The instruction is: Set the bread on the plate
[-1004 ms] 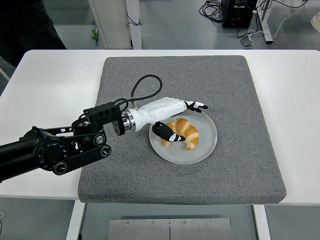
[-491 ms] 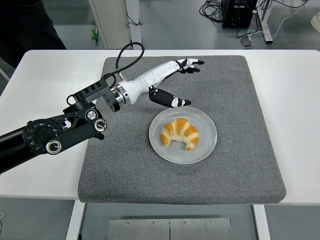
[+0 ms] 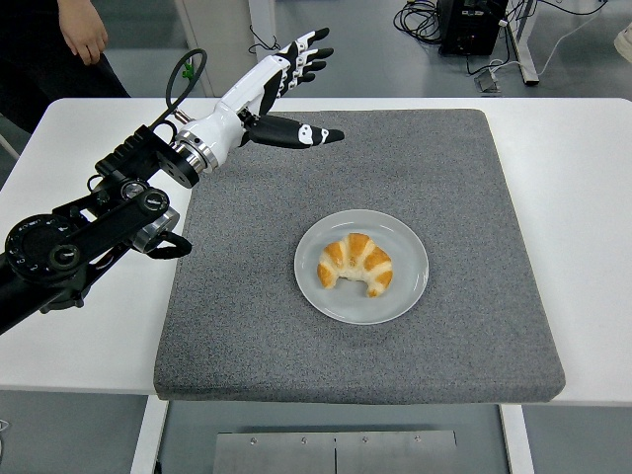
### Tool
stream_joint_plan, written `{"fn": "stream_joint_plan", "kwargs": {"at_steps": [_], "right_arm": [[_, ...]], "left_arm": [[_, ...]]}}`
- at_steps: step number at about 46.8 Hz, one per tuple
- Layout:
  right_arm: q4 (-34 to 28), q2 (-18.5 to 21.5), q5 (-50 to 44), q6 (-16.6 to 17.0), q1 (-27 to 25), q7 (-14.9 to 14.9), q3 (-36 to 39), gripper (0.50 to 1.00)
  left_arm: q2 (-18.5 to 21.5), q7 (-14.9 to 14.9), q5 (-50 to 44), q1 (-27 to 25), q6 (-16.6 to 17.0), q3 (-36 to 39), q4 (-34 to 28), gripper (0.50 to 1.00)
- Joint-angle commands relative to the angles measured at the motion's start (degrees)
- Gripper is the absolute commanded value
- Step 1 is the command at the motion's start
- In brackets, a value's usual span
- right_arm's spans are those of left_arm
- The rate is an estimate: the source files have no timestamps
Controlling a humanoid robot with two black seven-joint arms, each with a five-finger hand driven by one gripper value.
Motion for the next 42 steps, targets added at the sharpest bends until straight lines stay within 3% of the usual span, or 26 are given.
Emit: {"fn": "stream_joint_plan", "kwargs": {"at_steps": [1,8,15,22,27,38,42], "right_arm": [[0.0,0.0,0.0,0.05,0.0,0.0,0.0,1.0],[0.0,0.0,0.0,-0.03,0.0,0.0,0.0,1.0],[0.0,0.0,0.0,-0.03,0.0,0.0,0.0,1.0],[0.0,0.0,0.0,-0.03,0.0,0.0,0.0,1.0],[0.0,0.0,0.0,-0.03,0.0,0.0,0.0,1.0],[0.0,0.0,0.0,-0.03,0.0,0.0,0.0,1.0],[0.0,0.0,0.0,-0.03,0.0,0.0,0.0,1.0]], "left_arm": [[0.01,-0.01,-2.25,1.1,0.0,-1.63,0.42,0.971],[0.01,0.08,-6.73,2.86,0.17,-4.44,2.26,0.971],[-0.34,-0.1,-14.2,2.86,0.17,-5.15,8.15,0.971],[-0.78,-2.29,-20.0,2.25,0.17,-5.24,12.72,0.971],[-0.87,-3.88,-21.76,2.07,0.17,-5.33,13.43,0.971],[-1.04,-4.23,-23.61,1.98,0.17,-8.4,14.75,0.971],[-3.23,-4.76,-23.61,1.98,0.17,-11.47,16.67,0.971]]}}
